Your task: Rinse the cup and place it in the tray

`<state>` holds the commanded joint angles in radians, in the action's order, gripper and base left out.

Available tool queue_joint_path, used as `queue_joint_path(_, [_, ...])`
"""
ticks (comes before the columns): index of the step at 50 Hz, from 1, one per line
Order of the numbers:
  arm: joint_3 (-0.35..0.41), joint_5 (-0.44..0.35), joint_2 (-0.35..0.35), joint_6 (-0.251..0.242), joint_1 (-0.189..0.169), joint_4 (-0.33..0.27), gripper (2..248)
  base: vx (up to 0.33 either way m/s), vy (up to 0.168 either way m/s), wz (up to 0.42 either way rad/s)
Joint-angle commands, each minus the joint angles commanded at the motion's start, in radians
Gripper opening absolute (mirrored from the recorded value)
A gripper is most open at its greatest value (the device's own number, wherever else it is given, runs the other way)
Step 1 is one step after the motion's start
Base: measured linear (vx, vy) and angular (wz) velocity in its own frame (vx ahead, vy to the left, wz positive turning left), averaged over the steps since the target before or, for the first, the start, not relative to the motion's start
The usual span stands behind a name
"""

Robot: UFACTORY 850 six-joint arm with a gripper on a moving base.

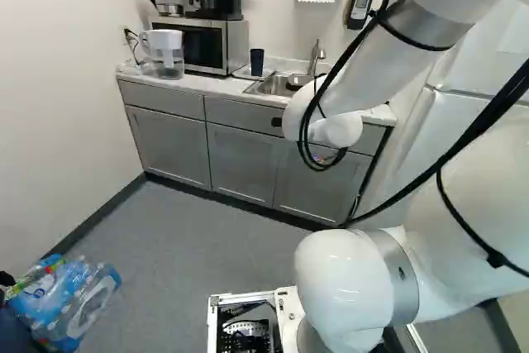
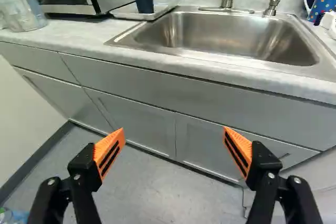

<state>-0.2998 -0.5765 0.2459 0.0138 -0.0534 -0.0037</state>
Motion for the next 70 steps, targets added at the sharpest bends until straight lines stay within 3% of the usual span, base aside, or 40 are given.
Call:
queue_joint_path(35, [0.155,-0.216,0.024,-0.010,0.039,0.003,247,0.000,0.000,0.000])
queue_joint_path(70, [0.212,-0.296,0.033,-0.014,0.053,0.004,247,0.000,0.000,0.000])
